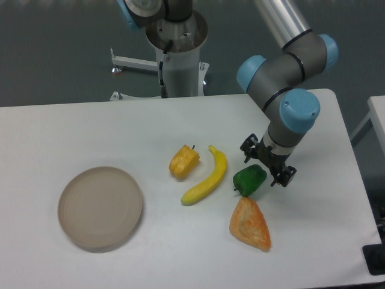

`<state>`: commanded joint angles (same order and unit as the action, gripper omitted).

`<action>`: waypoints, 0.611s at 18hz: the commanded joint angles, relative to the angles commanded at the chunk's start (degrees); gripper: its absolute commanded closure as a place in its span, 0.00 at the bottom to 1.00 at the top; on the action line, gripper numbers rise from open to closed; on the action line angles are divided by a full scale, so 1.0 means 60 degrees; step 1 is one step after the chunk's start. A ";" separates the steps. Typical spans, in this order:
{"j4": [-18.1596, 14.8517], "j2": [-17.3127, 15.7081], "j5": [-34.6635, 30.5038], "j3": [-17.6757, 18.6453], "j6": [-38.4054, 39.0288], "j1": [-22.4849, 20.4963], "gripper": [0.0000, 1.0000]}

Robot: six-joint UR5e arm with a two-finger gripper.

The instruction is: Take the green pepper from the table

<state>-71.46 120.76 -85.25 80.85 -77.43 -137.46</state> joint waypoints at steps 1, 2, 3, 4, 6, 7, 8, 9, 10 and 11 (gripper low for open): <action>0.0073 0.0000 0.0000 0.0059 0.0000 0.0000 0.00; 0.0218 0.0000 0.0000 0.0117 -0.0014 0.0000 0.00; 0.0408 0.0000 0.0000 0.0191 -0.0015 0.0000 0.00; 0.0541 0.0000 0.0000 0.0249 -0.0015 0.0000 0.00; 0.0674 0.0000 0.0000 0.0308 -0.0015 0.0044 0.00; 0.0674 0.0015 0.0000 0.0308 -0.0015 0.0044 0.00; 0.0674 0.0015 0.0000 0.0323 -0.0015 0.0059 0.00; 0.0674 0.0015 0.0000 0.0352 -0.0015 0.0059 0.00; 0.0674 0.0015 0.0000 0.0410 0.0000 0.0059 0.00; 0.0674 0.0015 0.0000 0.0469 -0.0014 0.0073 0.00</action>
<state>-67.41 120.85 -85.25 83.67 -77.52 -137.02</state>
